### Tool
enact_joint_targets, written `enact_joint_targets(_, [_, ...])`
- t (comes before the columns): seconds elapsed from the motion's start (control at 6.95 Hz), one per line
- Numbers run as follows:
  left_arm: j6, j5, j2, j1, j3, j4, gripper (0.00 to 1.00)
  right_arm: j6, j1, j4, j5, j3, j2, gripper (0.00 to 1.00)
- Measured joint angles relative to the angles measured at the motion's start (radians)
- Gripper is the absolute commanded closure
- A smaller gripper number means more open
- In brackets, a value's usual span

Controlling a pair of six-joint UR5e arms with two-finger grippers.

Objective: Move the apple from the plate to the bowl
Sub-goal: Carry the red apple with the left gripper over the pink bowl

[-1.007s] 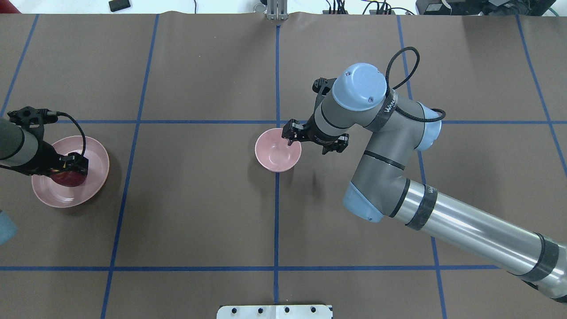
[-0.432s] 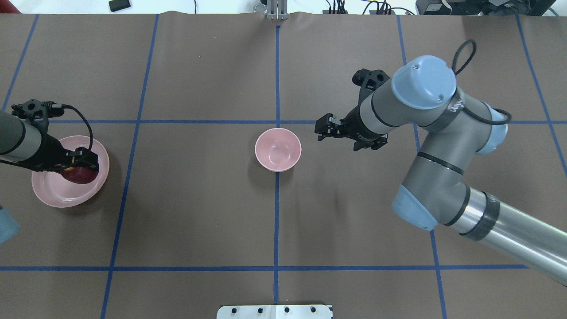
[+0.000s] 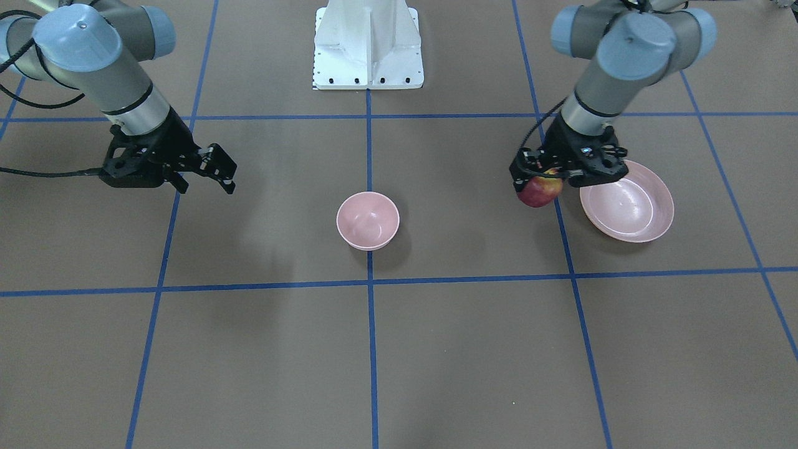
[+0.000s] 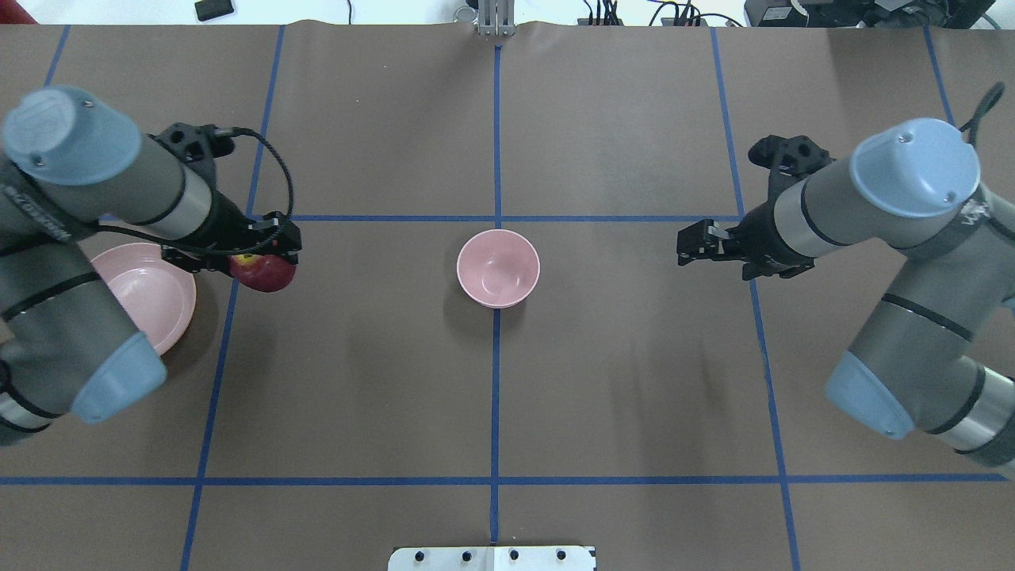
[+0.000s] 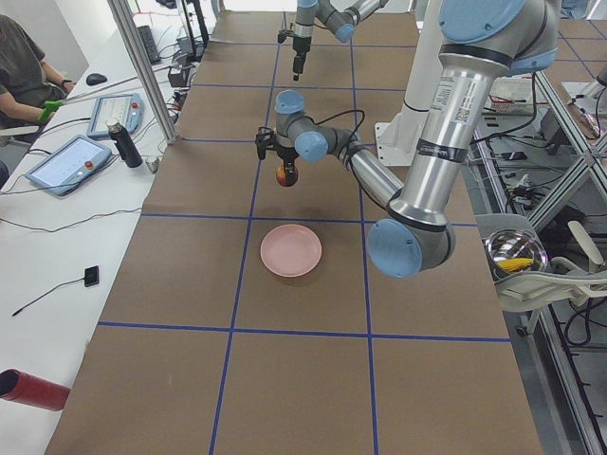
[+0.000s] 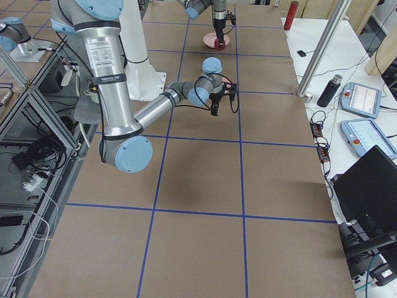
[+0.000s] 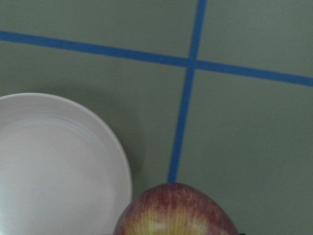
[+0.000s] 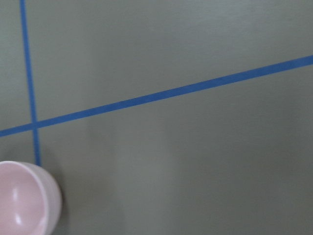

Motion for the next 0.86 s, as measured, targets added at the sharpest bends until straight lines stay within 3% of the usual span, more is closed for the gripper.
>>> enact_joint_targets(0.29, [-0.15,0.105,-0.282,0.112,0.164,0.097,1.0,-0.187,0.09,0.002,0.029,0.026,-0.133,0.0])
enact_joint_targets(0.58, [-0.2,0.144,-0.536,0.155,0.431,0.102,1.0,-0.296,0.155,0.002,0.069,0.024,-0.194,0.0])
enact_joint_targets(0.86, [-0.205,0.155,-0.631,0.176,0.559,0.1,1.0,-0.323,0.177,0.002,0.085,0.003,-0.199,0.0])
